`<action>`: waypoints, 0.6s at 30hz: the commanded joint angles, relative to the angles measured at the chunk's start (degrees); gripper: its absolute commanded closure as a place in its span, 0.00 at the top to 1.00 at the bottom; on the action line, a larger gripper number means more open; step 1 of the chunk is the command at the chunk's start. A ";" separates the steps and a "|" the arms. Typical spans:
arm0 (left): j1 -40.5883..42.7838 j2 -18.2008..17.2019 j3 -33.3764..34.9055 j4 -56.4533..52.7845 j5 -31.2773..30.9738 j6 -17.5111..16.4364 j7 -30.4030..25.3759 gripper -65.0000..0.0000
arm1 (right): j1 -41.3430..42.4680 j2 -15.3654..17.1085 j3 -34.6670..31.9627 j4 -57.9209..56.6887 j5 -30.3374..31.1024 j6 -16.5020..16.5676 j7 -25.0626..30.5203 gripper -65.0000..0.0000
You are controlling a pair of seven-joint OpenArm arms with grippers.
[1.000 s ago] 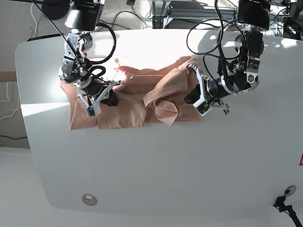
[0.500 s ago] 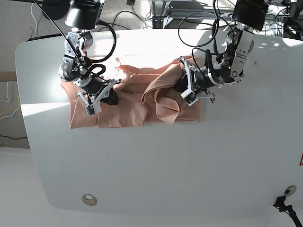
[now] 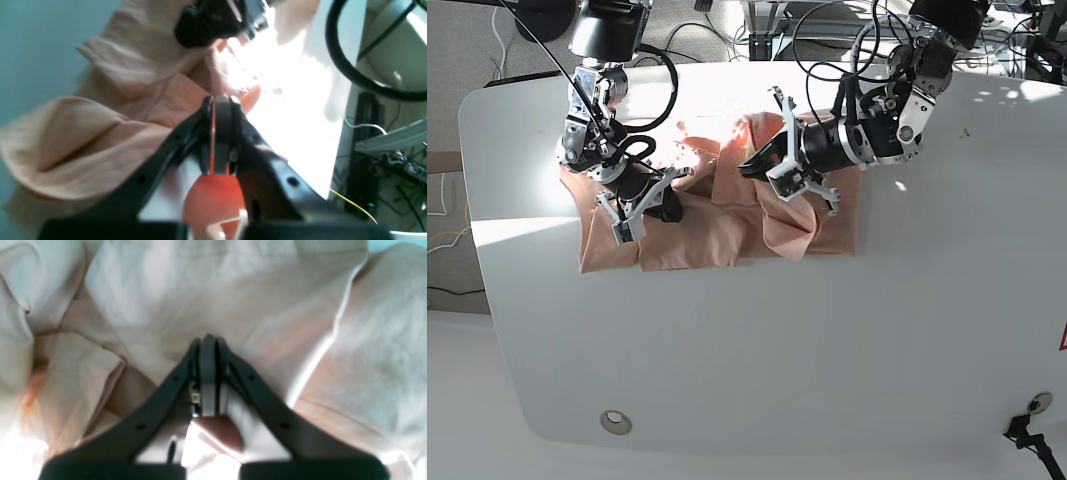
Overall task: Fold the T-shirt properly
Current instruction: 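Lay the folded end down and flatten it with the left gripper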
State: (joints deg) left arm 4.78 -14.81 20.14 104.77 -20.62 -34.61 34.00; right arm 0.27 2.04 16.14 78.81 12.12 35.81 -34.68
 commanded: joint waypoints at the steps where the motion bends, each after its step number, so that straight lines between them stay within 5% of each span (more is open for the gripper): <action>1: -0.69 -0.44 -3.48 1.38 -0.43 0.28 -1.43 0.00 | -0.05 0.02 -0.10 0.10 -2.14 -0.43 -3.08 0.00; 6: -1.13 -0.27 -15.61 -3.98 -0.26 0.46 -1.43 0.00 | -0.05 0.02 -0.10 0.10 -2.14 -0.43 -3.08 0.00; 18: -5.44 2.10 -15.70 -17.61 -0.17 0.54 -1.60 0.00 | -0.14 0.02 -0.10 0.10 -2.14 -0.43 -3.08 0.00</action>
State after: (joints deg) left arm 0.78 -12.67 4.54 87.50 -19.29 -34.20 34.61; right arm 0.25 1.89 16.14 78.78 12.10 35.81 -34.68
